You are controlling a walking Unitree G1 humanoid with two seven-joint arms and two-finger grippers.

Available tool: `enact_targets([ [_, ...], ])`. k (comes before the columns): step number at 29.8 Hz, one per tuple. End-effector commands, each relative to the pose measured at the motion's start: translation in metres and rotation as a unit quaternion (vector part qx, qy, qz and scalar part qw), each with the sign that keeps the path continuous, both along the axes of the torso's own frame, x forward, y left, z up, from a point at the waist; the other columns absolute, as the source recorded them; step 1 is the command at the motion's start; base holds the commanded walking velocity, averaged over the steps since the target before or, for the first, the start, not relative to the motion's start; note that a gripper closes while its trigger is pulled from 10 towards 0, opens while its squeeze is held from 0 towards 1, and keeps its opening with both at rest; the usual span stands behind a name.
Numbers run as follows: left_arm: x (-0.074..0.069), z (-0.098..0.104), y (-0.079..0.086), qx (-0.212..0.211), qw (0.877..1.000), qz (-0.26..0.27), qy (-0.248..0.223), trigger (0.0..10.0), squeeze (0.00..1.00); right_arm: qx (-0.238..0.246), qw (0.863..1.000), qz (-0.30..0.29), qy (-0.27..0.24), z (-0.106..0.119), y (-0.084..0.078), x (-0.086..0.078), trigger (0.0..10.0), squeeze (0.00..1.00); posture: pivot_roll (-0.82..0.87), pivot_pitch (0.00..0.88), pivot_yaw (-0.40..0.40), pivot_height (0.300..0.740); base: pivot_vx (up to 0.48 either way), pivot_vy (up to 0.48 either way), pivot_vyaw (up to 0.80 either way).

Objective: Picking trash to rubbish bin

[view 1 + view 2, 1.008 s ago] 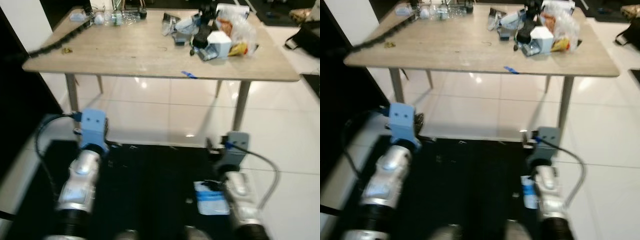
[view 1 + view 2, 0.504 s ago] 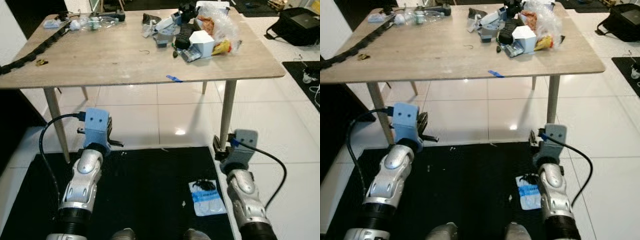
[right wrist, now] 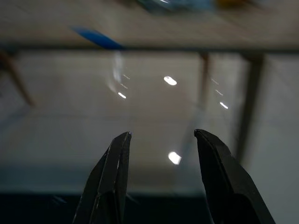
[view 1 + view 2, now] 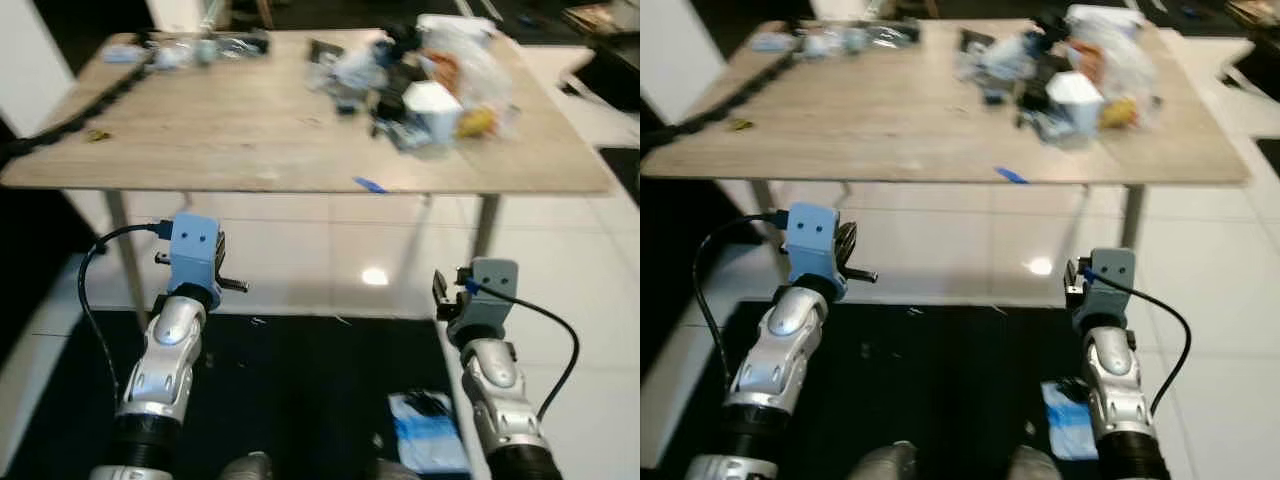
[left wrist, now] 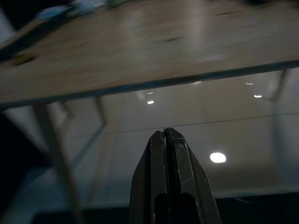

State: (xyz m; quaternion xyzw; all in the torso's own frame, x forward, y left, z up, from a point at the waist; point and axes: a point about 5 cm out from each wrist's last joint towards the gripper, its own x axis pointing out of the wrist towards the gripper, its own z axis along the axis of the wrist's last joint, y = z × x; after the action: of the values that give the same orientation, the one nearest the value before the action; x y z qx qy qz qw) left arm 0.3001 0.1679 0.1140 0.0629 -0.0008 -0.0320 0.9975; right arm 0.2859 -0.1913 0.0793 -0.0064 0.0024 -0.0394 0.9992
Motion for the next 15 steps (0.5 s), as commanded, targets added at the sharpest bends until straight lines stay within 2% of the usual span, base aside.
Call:
enact_targets([
  [1,0.000,-0.004,0.003,-0.001,1.000,0.005,0.010,10.0,0.00,0.008,0.999,0.023,-0.024,0.008,0.010,0.000,10.0,0.00,-0.01,0.068,0.033,0.740,0.277,0.000,0.00],
  [3,0.000,-0.004,0.003,-0.001,1.000,0.004,0.010,10.0,0.00,0.005,0.999,0.032,-0.042,0.017,0.011,0.003,10.0,0.00,-0.01,0.067,0.034,0.740,0.277,0.000,0.00],
  [8,0.001,-0.002,-0.002,-0.005,1.000,-0.004,0.007,10.0,0.00,-0.028,0.987,0.063,-0.145,0.060,0.021,0.009,10.0,0.00,-0.01,0.067,0.033,0.740,0.277,0.000,0.00],
  [9,0.001,-0.002,-0.002,-0.005,1.000,-0.004,0.007,10.0,0.00,-0.028,0.987,0.063,-0.145,0.060,0.021,0.009,10.0,0.00,-0.01,0.067,0.033,0.740,0.277,0.000,0.00],
  [12,0.003,0.003,-0.008,-0.012,1.000,-0.015,-0.001,10.0,0.00,-0.044,0.979,0.074,-0.187,0.077,0.027,0.010,10.0,0.00,-0.01,0.067,0.031,0.740,0.275,0.000,0.00],
  [15,0.003,0.004,-0.009,-0.014,1.000,-0.017,-0.003,10.0,0.00,-0.046,0.977,0.076,-0.192,0.080,0.028,0.010,10.0,0.00,-0.01,0.067,0.031,0.740,0.277,0.000,0.00],
])
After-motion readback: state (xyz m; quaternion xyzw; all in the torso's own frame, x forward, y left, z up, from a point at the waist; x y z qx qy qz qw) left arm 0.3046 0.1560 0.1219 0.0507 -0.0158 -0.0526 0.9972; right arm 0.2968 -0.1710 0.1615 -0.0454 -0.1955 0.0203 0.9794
